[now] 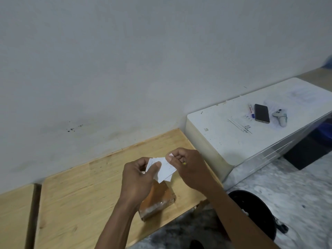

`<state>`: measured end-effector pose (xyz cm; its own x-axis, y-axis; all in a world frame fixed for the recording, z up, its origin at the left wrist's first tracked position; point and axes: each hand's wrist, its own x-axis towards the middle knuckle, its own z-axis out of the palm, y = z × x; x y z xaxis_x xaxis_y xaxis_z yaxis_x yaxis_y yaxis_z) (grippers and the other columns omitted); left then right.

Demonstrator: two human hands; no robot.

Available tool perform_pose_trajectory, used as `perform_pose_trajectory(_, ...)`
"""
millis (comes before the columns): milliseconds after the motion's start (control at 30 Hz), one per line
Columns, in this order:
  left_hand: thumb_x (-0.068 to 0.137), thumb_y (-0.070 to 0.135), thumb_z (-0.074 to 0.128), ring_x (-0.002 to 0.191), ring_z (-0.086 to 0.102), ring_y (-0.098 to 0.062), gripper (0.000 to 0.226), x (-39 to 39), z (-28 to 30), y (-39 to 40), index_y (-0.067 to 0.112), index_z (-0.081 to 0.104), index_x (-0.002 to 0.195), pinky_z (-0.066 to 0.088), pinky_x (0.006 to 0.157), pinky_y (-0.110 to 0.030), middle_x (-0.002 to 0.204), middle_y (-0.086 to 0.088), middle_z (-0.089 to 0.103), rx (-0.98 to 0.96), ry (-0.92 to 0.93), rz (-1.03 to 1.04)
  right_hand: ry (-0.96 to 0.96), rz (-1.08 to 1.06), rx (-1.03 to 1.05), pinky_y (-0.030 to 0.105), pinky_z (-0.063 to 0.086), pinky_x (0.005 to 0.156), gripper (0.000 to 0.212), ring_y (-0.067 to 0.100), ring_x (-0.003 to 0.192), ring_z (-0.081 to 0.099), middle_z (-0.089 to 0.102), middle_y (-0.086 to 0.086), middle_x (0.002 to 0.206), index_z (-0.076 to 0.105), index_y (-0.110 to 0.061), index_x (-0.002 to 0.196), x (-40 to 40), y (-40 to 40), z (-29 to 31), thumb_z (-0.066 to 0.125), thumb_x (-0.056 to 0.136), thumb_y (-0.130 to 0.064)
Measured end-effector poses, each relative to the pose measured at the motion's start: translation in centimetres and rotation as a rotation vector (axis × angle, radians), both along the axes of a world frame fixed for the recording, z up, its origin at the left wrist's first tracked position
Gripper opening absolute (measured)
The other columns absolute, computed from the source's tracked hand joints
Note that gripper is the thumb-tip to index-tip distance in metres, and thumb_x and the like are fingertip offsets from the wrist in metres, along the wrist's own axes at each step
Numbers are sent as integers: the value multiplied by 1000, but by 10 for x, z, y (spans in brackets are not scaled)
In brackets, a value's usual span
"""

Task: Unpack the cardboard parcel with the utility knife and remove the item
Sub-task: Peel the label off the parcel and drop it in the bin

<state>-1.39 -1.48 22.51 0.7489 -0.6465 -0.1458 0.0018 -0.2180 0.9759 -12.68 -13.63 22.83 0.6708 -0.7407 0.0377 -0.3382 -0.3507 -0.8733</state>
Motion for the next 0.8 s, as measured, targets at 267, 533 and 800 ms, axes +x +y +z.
perform_pose_trajectory(267,90,24,71,72,66,-15,14,3,1,-6,26,75,77,52,63,-35,74,14,71,95,-285,-110,172,181,-184,37,53,76,10,6,81,59,66,-11,83,66,-31,80,-6,-20,13,61,89,-30)
perform_pose_trajectory(533,79,44,75,79,70,-17,6,-14,-11,-20,40,76,75,54,87,-51,78,21,74,91,-195,42,-81,-118,-20,20,50,69,17,1,76,62,68,-15,76,67,-26,76,-18,-7,-15,64,92,-19)
perform_pose_trajectory(800,88,10,74,61,63,2,13,3,-14,-31,19,76,79,52,73,-28,68,12,72,-134,159,172,-241,-726,297,38,56,64,11,16,71,61,69,5,82,72,-21,84,-120,-51,-25,66,93,-25)
